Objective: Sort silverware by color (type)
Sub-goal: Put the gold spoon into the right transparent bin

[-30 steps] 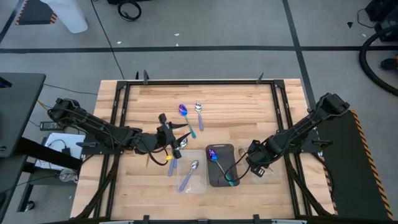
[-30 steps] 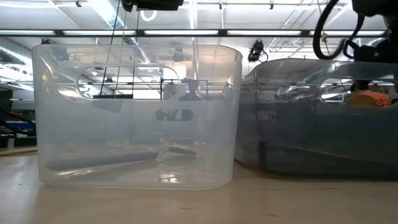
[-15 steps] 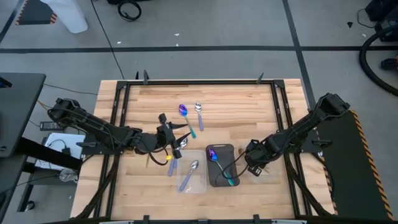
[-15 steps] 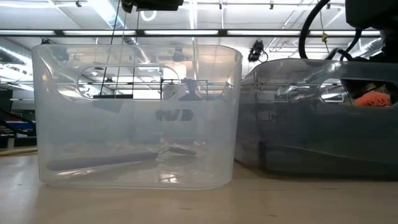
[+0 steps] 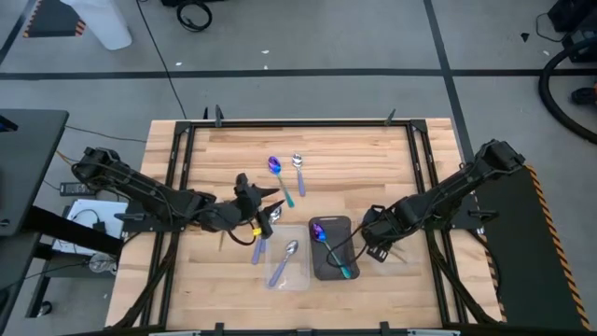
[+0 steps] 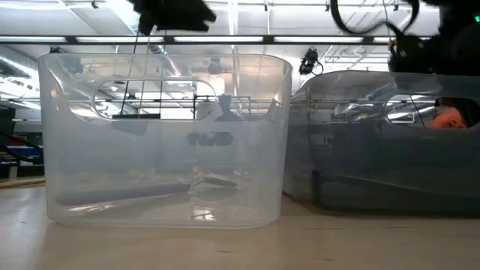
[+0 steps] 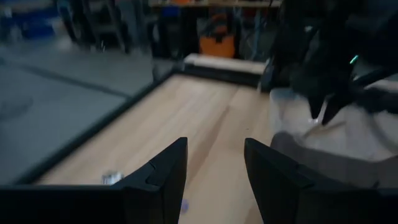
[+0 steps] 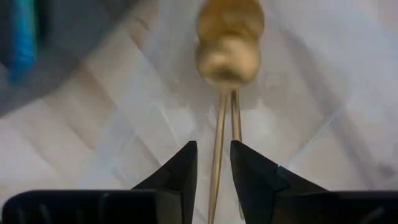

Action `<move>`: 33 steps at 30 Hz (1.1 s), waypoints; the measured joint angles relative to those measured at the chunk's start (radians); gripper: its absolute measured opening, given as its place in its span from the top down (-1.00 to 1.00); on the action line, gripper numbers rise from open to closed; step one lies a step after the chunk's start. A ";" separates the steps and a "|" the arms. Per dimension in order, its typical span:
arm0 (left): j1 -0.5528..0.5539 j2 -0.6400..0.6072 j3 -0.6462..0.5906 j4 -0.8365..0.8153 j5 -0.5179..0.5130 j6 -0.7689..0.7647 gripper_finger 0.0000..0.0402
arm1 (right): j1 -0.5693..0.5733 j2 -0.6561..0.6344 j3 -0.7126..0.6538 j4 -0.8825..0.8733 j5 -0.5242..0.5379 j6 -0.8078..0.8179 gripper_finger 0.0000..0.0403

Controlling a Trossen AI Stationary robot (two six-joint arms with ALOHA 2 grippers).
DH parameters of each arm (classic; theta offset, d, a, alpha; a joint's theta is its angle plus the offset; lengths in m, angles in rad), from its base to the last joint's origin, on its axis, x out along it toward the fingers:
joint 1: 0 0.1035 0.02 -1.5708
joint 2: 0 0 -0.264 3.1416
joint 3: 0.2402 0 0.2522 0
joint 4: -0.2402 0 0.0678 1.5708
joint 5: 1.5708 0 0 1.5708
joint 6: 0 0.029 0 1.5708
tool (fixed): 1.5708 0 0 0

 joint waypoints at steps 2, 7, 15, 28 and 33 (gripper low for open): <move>0.000 0.000 0.000 -0.066 0.000 -0.082 0.17 | -0.001 0.000 0.045 -0.027 0.041 -0.030 0.48; 0.000 0.000 0.000 -0.255 0.017 -0.292 0.17 | -0.004 0.000 0.142 -0.083 0.182 -0.090 0.49; 0.000 0.000 0.000 -0.614 0.103 -0.640 0.17 | -0.004 0.000 0.253 -0.153 0.393 -0.174 0.49; 0.064 0.072 -0.001 -0.775 0.199 -0.877 0.17 | -0.037 0.001 0.278 -0.103 0.720 -0.287 0.49; 0.098 0.141 0.000 -0.778 0.221 -0.880 0.17 | -0.056 0.002 0.278 -0.072 0.724 -0.327 0.49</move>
